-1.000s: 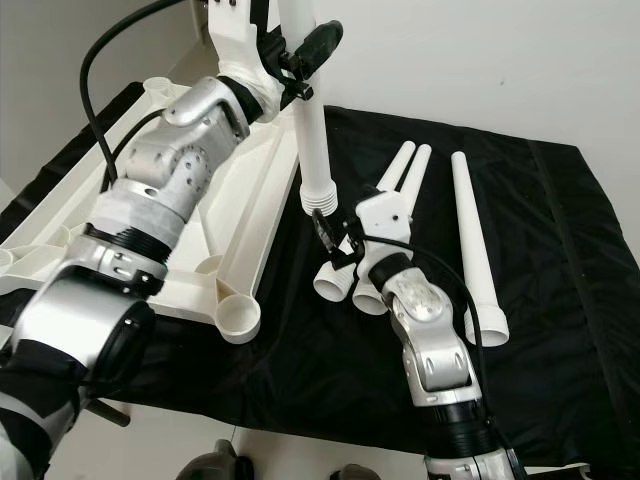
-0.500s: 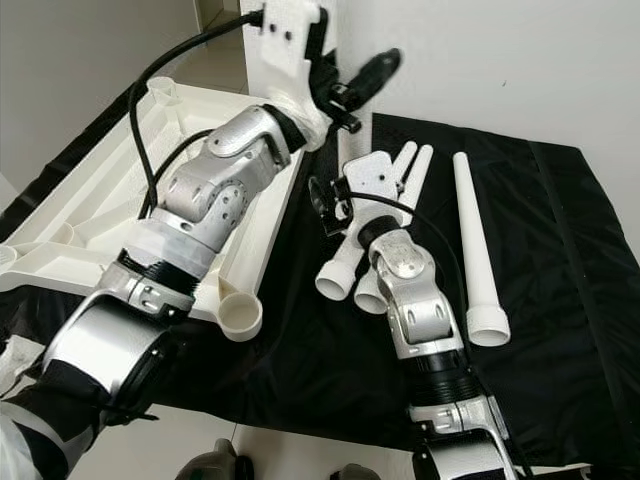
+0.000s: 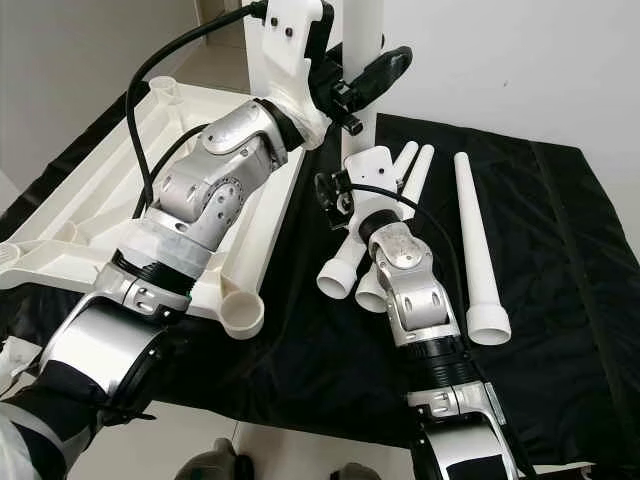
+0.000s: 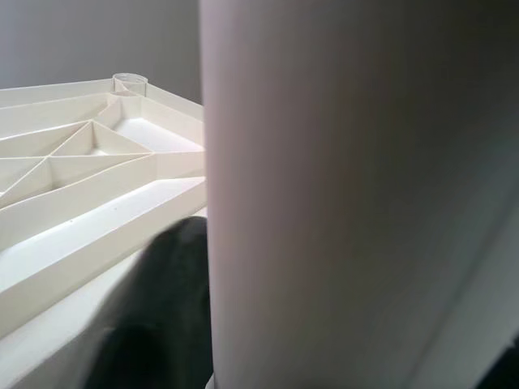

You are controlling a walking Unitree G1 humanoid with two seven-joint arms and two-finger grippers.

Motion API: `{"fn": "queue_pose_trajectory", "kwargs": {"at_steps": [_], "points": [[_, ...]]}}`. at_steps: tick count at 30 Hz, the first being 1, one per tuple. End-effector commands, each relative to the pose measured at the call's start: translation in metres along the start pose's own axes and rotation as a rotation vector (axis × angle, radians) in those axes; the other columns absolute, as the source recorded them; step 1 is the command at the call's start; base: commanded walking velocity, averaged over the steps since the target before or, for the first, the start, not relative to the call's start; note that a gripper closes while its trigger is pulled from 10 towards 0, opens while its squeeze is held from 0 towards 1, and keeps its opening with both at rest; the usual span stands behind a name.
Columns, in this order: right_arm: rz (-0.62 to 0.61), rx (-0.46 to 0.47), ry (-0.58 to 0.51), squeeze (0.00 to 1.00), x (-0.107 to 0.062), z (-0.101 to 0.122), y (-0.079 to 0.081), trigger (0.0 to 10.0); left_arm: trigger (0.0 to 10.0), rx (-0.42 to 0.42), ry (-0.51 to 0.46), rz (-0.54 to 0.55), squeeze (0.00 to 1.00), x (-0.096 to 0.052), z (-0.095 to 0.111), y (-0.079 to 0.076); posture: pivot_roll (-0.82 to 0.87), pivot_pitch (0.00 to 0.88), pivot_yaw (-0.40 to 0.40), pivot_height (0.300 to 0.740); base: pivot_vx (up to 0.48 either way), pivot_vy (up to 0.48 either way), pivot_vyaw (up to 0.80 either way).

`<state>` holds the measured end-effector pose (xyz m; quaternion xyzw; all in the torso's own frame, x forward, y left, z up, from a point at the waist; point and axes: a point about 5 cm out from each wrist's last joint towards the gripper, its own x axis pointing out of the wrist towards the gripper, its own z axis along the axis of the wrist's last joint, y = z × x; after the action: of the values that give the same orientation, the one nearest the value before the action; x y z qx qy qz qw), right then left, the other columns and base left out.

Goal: Building children table

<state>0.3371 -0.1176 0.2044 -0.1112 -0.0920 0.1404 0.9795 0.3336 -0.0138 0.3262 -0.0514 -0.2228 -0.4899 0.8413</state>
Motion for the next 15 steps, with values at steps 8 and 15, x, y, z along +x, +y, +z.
{"fn": "queue_pose_trajectory", "kwargs": {"at_steps": [8,15], "points": [[-0.007,-0.009,-0.024,0.00,0.0016,0.0037,0.0016,0.0,10.0,0.001,0.011,-0.056,0.00,0.0049,-0.0013,-0.0104,0.03,0.000,-0.015,0.740,0.000,0.000,0.00],[-0.051,0.017,-0.023,0.00,-0.0012,0.0037,0.0004,10.0,10.0,0.008,0.043,-0.053,0.00,0.0051,-0.0052,-0.0096,0.03,0.000,-0.006,0.740,0.000,0.000,0.00]]}}
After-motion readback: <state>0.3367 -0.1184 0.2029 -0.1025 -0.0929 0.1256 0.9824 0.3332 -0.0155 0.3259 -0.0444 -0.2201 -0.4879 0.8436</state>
